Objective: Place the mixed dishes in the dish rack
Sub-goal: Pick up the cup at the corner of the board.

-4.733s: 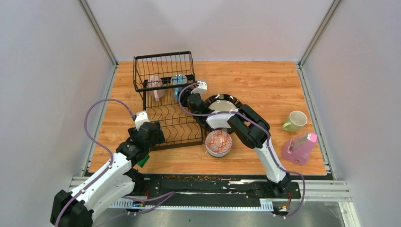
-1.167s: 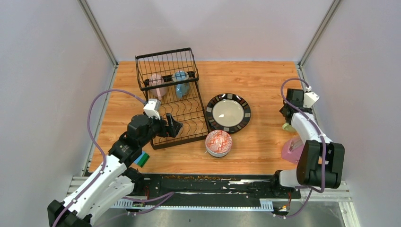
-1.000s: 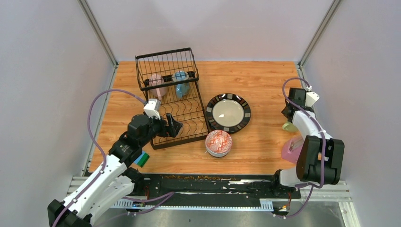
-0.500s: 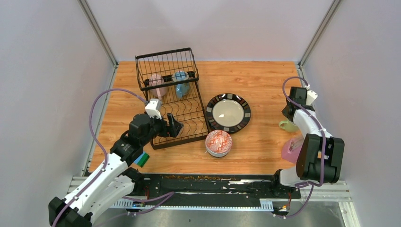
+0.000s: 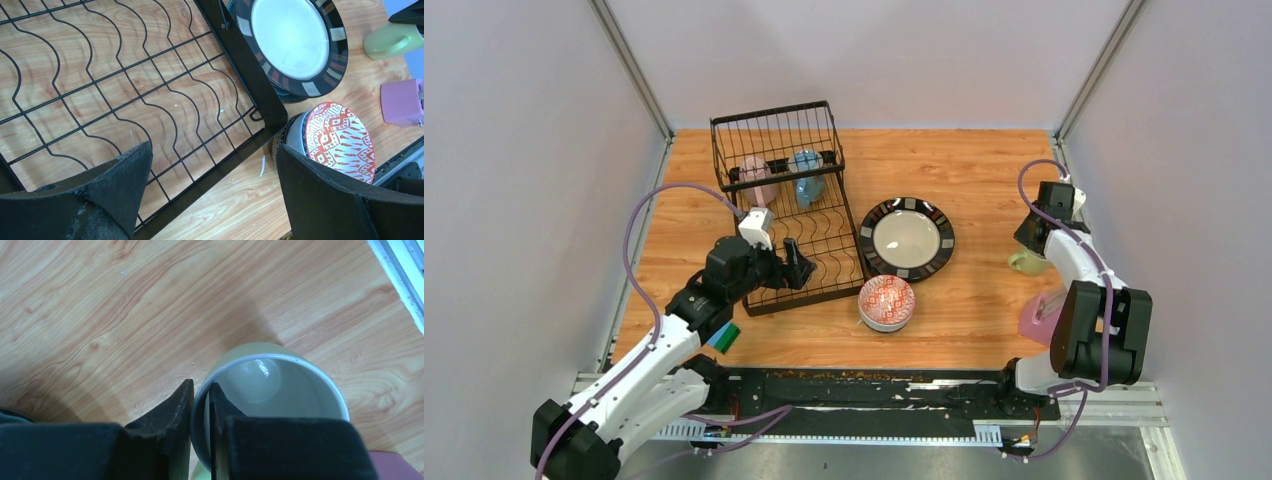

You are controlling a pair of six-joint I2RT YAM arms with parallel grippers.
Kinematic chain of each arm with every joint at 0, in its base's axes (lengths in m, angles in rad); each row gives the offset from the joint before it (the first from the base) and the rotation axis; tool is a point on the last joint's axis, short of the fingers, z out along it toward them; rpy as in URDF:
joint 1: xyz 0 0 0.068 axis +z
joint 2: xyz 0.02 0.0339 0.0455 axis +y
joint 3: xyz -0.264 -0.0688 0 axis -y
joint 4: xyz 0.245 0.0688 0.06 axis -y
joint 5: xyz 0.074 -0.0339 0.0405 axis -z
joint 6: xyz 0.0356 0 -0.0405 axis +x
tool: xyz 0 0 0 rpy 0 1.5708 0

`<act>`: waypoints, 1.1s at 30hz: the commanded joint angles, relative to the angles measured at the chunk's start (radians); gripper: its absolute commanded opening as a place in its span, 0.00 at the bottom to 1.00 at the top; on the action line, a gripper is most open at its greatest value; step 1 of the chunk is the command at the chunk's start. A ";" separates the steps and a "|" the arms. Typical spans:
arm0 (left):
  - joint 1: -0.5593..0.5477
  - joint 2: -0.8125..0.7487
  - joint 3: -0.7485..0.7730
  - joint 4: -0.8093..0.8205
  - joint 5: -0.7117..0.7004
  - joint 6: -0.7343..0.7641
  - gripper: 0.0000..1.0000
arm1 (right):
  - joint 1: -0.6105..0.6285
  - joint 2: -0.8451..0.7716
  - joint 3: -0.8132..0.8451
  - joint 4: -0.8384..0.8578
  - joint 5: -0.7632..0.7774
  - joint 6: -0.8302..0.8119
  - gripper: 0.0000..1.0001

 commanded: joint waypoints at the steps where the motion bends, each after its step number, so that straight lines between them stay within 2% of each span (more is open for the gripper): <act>1: -0.002 0.009 0.043 0.052 0.020 0.010 1.00 | 0.004 0.006 0.029 0.065 -0.198 -0.002 0.00; 5: -0.002 0.014 0.043 0.058 0.024 0.003 1.00 | 0.009 0.009 0.028 0.069 -0.286 -0.015 0.00; 10: -0.002 0.017 0.043 0.063 0.029 -0.002 1.00 | 0.048 -0.032 0.016 0.087 -0.288 -0.035 0.00; 20: -0.001 0.029 0.042 0.086 0.038 -0.014 1.00 | 0.069 -0.266 -0.076 0.181 -0.277 -0.011 0.00; 28: -0.002 0.040 0.040 0.125 0.067 -0.027 1.00 | 0.069 -0.436 -0.137 0.274 -0.391 0.055 0.00; 33: -0.002 0.036 0.022 0.162 0.031 -0.088 1.00 | 0.069 -0.590 -0.167 0.378 -0.555 0.154 0.00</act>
